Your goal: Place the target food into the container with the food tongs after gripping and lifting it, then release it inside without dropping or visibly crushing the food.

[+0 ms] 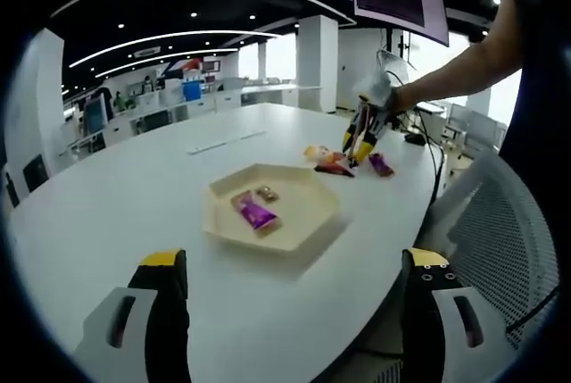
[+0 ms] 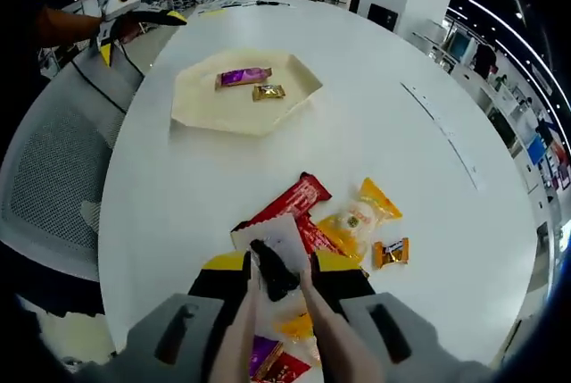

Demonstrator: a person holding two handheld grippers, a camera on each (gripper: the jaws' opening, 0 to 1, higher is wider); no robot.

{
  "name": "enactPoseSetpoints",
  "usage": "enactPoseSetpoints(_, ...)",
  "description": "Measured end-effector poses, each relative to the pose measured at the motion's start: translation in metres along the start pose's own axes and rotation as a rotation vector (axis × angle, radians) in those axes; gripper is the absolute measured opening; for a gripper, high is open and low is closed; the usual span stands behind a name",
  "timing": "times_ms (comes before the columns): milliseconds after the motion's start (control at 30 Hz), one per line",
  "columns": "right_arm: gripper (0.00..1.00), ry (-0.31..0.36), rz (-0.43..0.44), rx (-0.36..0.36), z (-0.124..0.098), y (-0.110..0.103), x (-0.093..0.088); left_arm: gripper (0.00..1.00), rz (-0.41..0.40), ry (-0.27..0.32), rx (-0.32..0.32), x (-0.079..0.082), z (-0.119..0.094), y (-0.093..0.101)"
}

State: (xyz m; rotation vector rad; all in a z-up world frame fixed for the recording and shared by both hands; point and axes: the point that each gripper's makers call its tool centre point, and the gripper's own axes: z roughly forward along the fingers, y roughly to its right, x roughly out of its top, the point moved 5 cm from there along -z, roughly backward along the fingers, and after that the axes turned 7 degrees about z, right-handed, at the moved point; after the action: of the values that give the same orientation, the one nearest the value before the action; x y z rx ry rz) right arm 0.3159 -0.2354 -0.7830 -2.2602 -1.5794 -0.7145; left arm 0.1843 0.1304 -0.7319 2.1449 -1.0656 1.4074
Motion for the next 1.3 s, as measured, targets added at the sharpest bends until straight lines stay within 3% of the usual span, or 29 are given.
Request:
enactPoseSetpoints(767, 0.21, -0.018, 0.133, 0.017, -0.006, -0.005, -0.001, 0.96, -0.003, -0.001, -0.001, 0.0, 0.0, 0.0)
enactPoseSetpoints(1300, 0.21, -0.027, 0.147, -0.008, -0.022, 0.003, 0.011, 0.96, 0.0, 0.002, 0.001, 0.001, -0.001, 0.0)
